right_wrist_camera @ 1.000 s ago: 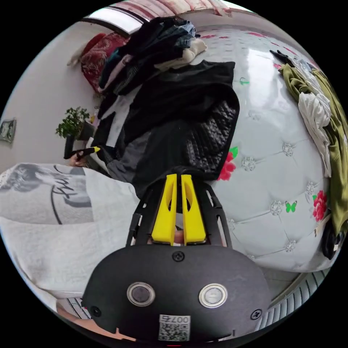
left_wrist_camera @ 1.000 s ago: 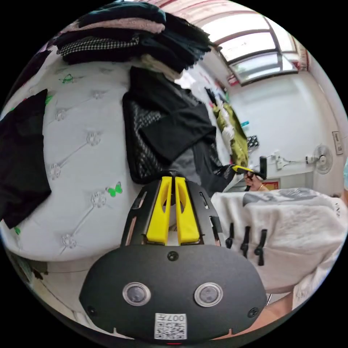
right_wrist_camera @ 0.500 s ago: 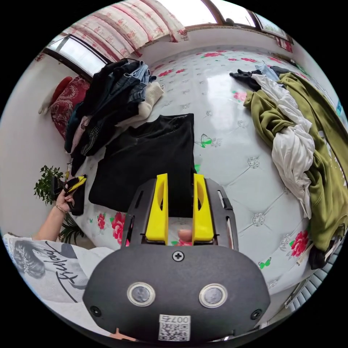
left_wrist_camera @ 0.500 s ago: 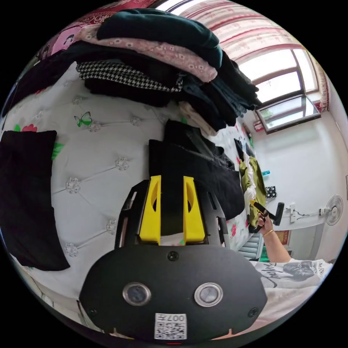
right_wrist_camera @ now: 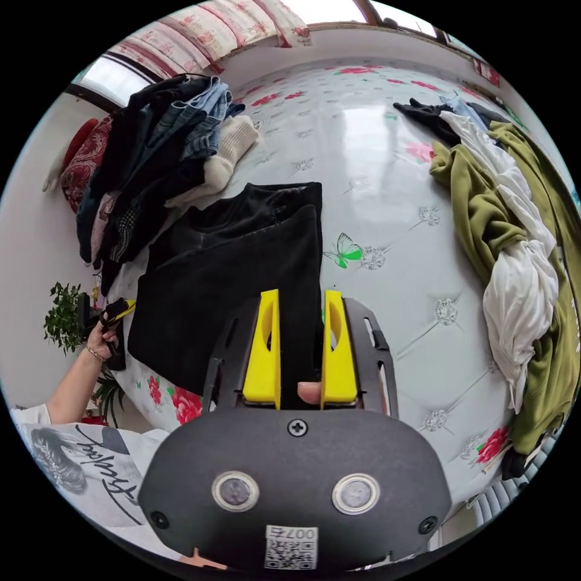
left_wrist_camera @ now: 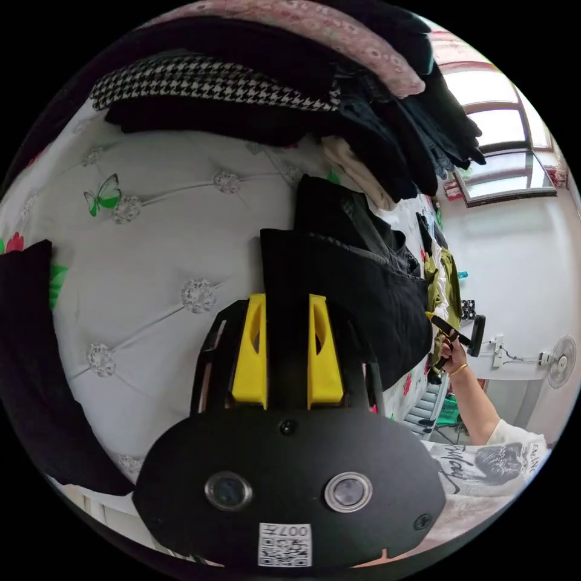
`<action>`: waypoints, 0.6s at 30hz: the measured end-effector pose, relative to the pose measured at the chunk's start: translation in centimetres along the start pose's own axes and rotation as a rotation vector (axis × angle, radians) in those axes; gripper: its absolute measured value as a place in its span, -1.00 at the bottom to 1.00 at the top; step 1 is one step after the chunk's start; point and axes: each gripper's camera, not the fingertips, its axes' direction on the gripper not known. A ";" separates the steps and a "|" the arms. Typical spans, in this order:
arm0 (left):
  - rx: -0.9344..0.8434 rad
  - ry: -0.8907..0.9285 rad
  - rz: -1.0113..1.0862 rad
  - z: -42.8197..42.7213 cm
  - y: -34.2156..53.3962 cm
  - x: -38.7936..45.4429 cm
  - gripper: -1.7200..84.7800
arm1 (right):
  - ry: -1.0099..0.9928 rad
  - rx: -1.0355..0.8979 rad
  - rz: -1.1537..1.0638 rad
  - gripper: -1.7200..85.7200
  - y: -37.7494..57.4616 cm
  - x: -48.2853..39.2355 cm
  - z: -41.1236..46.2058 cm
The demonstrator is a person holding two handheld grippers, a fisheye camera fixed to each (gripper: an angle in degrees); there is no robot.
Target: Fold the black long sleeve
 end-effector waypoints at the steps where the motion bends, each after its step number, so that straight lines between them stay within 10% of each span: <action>1: -0.025 -0.010 -0.032 0.9 -0.5 0.0 -0.83 | 0.006 -0.019 0.001 -0.90 -0.2 0.1 0.5; 12: 0.242 0.039 0.198 -11.3 0.2 7.7 -0.94 | -0.059 0.326 -0.209 -0.95 1.0 -0.1 -13.5; 18: 0.139 -0.211 0.130 -2.0 -8.8 6.4 -0.85 | -0.052 0.267 -0.001 -0.86 -4.9 5.6 -8.0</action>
